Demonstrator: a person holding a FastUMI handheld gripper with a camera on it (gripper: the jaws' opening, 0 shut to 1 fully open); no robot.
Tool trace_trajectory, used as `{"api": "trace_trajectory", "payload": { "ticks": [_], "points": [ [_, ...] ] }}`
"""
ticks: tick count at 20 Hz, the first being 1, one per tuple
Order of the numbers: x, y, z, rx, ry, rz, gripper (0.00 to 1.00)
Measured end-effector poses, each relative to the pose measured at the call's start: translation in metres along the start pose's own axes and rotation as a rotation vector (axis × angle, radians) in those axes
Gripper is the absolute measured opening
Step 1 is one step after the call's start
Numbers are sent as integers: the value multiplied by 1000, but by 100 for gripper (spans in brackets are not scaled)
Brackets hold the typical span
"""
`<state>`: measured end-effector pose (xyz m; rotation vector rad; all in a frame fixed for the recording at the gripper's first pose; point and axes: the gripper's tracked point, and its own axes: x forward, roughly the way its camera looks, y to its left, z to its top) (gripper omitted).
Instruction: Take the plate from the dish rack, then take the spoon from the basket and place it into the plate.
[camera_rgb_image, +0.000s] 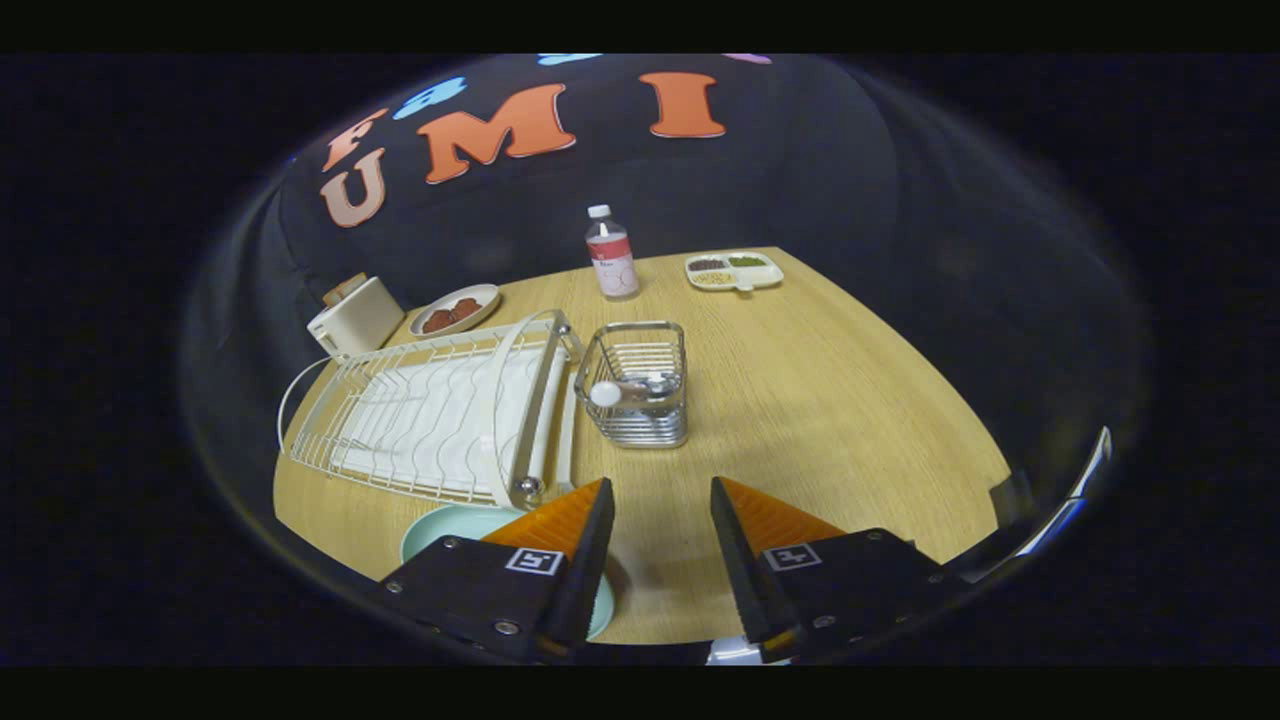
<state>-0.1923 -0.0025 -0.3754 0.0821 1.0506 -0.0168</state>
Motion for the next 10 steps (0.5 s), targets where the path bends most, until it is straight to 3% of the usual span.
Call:
{"api": "trace_trajectory", "payload": {
  "ticks": [7,10],
  "points": [
    [14,10,26,-56,-69,12,49],
    [19,10,39,-67,-117,1,30]
  ]
}}
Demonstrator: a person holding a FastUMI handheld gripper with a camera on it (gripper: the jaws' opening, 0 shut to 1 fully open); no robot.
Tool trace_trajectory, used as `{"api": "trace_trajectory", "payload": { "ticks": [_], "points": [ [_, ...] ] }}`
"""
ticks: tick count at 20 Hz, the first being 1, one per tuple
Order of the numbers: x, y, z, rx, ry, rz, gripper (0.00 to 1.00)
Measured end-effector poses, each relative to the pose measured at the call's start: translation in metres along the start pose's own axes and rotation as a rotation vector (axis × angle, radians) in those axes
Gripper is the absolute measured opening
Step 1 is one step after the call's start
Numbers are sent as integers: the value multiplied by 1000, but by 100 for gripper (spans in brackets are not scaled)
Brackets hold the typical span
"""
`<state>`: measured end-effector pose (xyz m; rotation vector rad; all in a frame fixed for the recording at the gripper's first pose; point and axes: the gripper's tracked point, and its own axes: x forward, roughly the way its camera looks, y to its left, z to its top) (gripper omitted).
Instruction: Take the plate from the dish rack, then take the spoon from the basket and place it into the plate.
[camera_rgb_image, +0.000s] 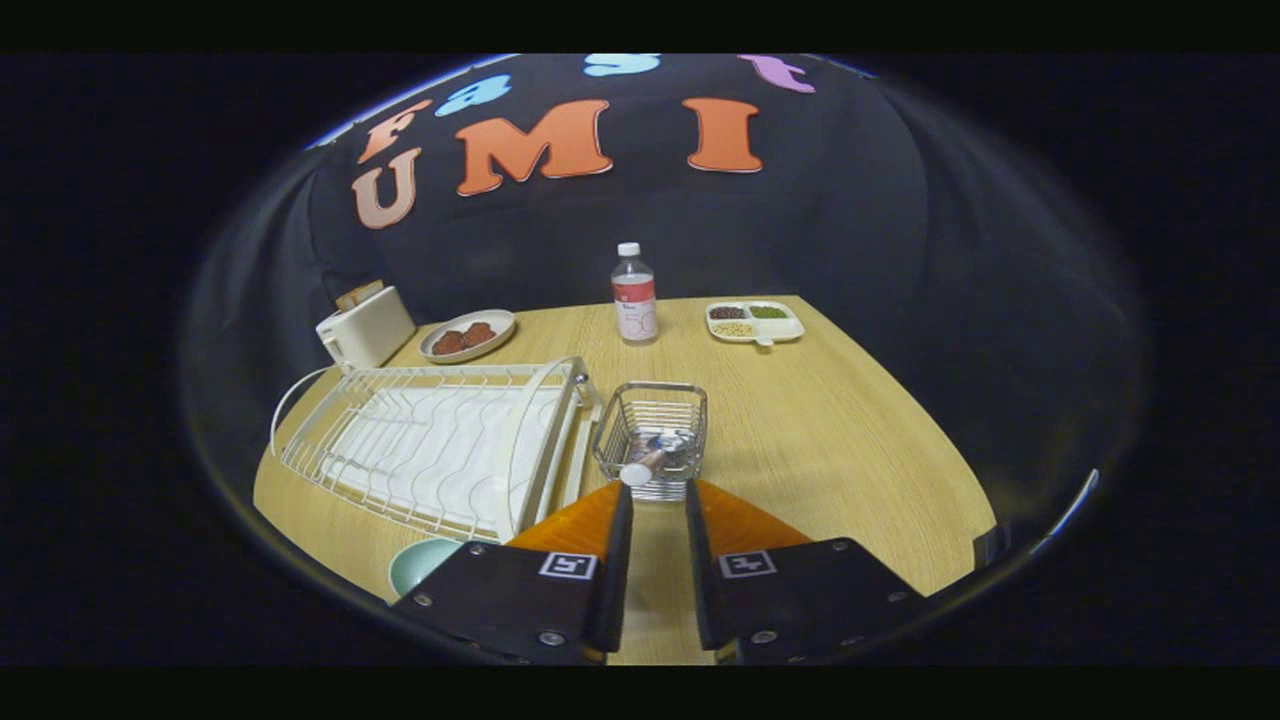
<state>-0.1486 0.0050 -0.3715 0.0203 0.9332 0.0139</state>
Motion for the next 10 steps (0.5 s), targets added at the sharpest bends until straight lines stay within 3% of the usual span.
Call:
{"api": "trace_trajectory", "payload": {
  "ticks": [10],
  "points": [
    [20,0,14,-115,-90,5,26]
  ]
}}
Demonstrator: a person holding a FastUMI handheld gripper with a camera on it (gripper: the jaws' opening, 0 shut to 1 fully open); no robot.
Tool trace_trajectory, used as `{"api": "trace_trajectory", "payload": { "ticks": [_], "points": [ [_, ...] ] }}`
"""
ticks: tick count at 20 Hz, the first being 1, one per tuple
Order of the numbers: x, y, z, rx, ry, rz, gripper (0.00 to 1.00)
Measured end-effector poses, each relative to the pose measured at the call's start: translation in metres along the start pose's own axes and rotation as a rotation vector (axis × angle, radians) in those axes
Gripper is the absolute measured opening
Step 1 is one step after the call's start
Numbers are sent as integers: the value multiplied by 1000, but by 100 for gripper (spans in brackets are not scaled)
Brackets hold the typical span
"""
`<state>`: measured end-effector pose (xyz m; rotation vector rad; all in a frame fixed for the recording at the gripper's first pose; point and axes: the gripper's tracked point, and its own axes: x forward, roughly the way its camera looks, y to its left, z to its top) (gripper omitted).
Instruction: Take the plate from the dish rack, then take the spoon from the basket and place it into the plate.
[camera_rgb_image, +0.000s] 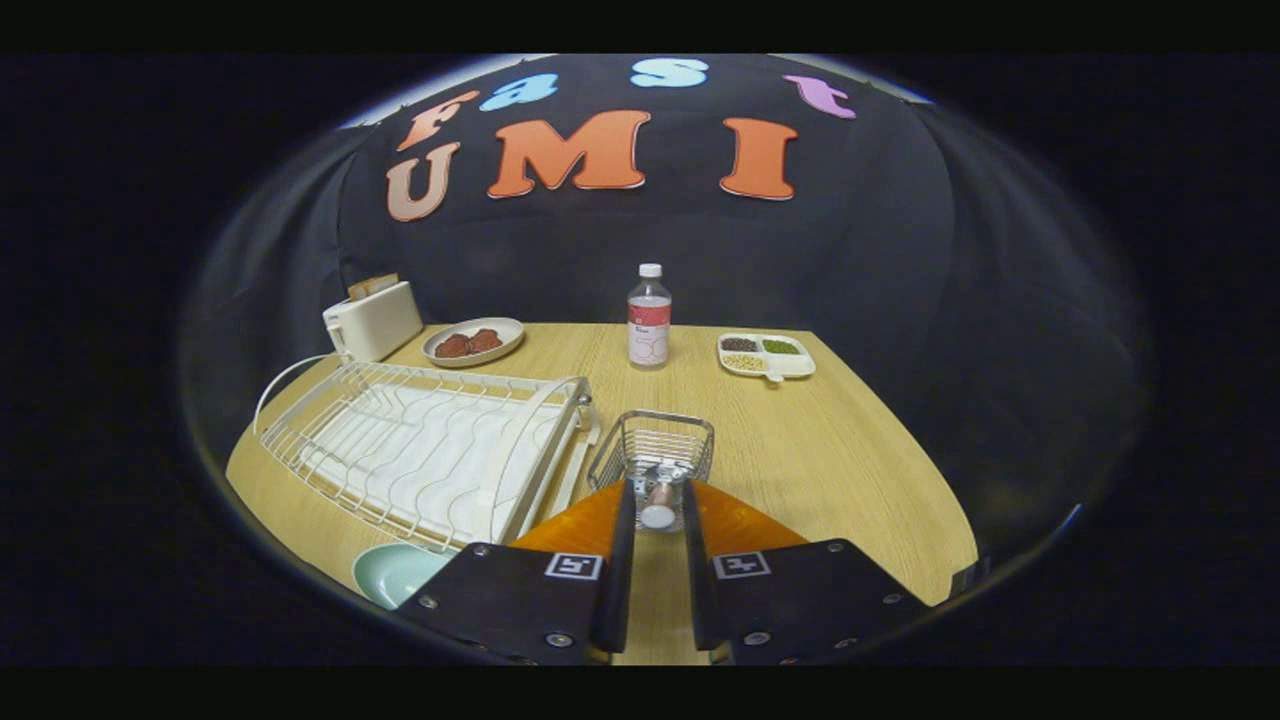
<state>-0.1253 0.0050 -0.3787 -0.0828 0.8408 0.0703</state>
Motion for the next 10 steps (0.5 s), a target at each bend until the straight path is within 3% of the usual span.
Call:
{"api": "trace_trajectory", "payload": {
  "ticks": [2,5,10],
  "points": [
    [5,-1,2,-15,-26,-9,25],
    [7,1,3,-17,-55,-6,15],
    [5,2,4,-18,-51,16,14]
  ]
}}
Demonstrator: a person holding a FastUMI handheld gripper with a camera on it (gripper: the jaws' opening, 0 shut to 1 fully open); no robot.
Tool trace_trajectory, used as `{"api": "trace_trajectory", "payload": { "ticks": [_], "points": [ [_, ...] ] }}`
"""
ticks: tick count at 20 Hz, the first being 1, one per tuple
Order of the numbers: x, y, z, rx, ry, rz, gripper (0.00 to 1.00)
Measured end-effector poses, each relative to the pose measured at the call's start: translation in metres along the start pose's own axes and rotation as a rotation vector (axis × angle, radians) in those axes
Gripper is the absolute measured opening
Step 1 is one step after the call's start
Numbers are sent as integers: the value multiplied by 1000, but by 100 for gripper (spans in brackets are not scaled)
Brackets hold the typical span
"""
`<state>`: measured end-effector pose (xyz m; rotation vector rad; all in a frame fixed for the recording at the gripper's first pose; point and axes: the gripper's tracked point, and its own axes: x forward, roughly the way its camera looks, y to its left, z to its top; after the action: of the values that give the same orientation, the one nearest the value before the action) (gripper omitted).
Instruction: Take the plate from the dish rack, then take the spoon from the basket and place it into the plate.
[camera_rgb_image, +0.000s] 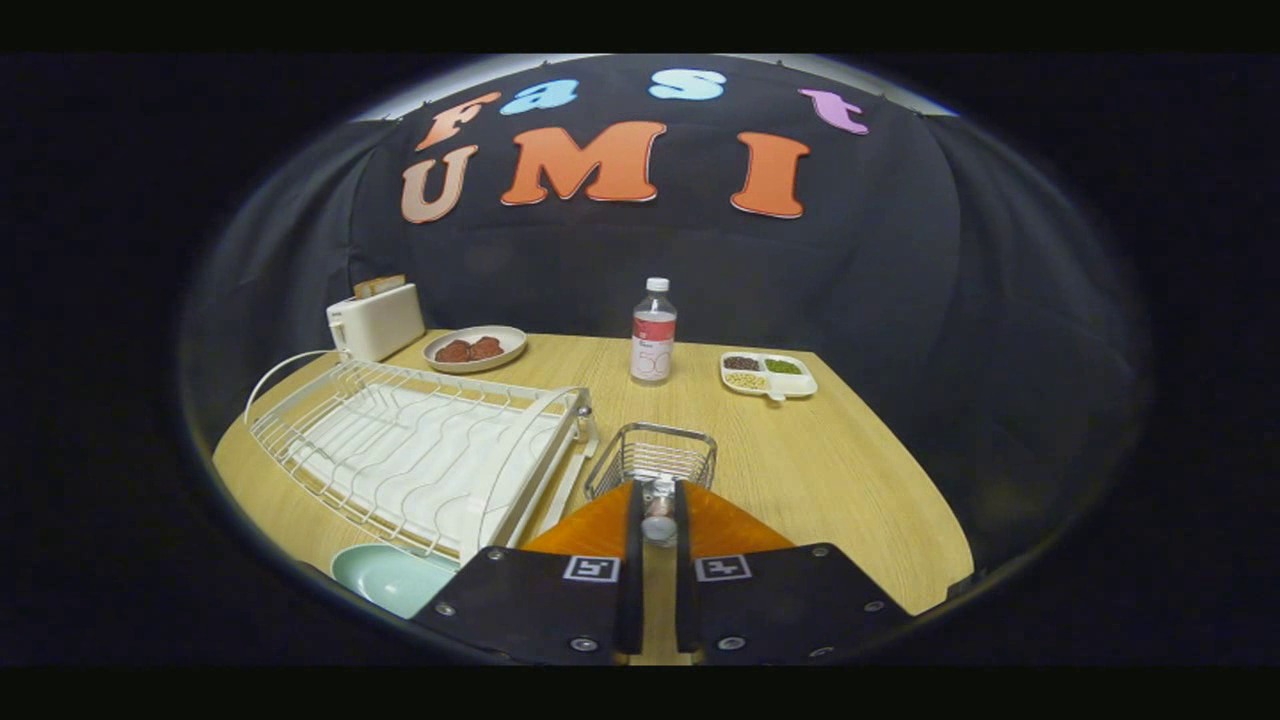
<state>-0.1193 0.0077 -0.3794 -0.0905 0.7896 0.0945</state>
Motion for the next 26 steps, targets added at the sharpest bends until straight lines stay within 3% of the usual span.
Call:
{"api": "trace_trajectory", "payload": {
  "ticks": [7,17,26],
  "points": [
    [-28,-4,26,16,-6,43,11],
    [-117,-12,65,64,-50,103,11],
    [-174,27,38,21,-7,221,11]
  ]
}}
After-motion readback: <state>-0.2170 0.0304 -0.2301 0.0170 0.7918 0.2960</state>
